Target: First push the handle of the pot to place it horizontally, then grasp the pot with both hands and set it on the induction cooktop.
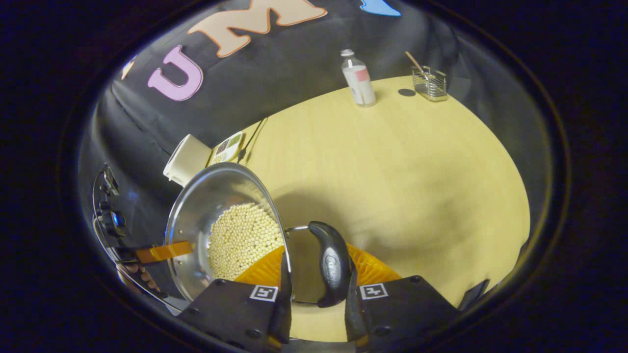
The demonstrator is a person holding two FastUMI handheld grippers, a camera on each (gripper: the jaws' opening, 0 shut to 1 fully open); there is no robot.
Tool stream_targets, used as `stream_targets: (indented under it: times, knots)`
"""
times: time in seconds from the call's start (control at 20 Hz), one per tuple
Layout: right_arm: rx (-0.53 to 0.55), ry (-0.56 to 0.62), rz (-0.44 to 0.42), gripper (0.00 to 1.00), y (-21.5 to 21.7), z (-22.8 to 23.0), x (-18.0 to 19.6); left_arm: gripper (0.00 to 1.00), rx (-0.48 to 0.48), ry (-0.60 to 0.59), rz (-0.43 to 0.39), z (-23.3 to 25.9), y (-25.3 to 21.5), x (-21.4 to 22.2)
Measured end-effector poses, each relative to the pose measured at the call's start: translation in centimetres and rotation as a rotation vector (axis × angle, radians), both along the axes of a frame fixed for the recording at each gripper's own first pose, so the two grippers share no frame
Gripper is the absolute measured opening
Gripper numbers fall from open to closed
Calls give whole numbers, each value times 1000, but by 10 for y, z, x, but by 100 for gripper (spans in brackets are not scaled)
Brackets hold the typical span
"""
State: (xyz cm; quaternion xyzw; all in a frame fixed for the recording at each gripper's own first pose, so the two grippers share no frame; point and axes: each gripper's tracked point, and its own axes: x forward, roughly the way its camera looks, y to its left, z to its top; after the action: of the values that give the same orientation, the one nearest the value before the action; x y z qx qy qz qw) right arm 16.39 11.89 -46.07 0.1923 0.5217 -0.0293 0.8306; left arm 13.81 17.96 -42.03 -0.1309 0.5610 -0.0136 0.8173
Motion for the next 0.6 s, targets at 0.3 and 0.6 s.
stream_targets:
  times: [0.3,0.6]
  knots:
    - [-24,-3,-5,45,76,5,7,52,-18,-61,35,7,76,-2]
    - [-49,17,33,38,139,-14,38,50,-10,-48,102,-10,142,9]
